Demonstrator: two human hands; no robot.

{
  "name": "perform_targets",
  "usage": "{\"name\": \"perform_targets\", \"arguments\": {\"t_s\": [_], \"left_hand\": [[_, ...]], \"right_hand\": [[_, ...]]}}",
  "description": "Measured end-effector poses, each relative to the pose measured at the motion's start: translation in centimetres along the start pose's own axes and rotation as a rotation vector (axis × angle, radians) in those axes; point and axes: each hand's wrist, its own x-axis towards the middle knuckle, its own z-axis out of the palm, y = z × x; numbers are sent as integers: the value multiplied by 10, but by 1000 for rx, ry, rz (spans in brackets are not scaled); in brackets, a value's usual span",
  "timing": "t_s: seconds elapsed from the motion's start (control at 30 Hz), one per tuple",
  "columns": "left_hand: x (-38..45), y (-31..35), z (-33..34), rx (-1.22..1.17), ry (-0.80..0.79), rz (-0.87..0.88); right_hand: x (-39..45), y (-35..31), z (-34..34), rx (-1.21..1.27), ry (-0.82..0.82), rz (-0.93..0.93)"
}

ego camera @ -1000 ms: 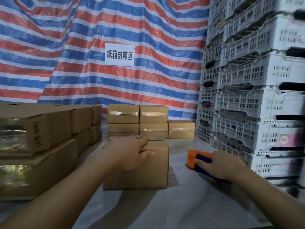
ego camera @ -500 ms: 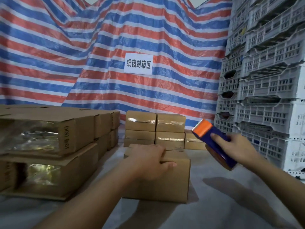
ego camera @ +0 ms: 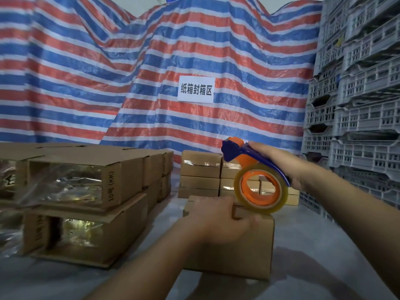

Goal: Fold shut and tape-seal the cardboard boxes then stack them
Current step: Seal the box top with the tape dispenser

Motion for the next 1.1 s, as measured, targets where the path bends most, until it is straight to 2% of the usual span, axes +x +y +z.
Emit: {"name": "perform_targets", "arguments": {"t_s": [0.07, 0.23, 0.4, 0.43, 0.53, 0.57, 0.67, 0.8, 0.93, 1.1], "left_hand": [[2, 1, 0, -112, -11, -47], [4, 3, 1, -123, 39, -64], [11, -3, -7, -307, 90, -149], [14, -6, -10, -418, 146, -200], [14, -16, -23, -1061, 268, -436], [12, -20, -26, -1191, 270, -461], [10, -27, -32, -1371, 254, -454], [11, -26, -40, -1450, 214, -460], [13, -20, -43, -1446, 85, -443], [21, -27, -36, -1494, 127, -417]], "right_hand": [[3, 1, -2, -8, -23, -9], [10, 1, -4, -8, -38, -16], [15, -12, -4, -14, -234, 99], [16, -13, -4, -37, -264, 109], [19, -13, 0, -96, -284, 91], [20, -12, 1, -102, -283, 87], [22, -11, 0, -114, -301, 81], [24, -9, -1, -117, -311, 62], [26, -9, -1, -121, -320, 58], [26, -6, -4, -119, -297, 38]]}}
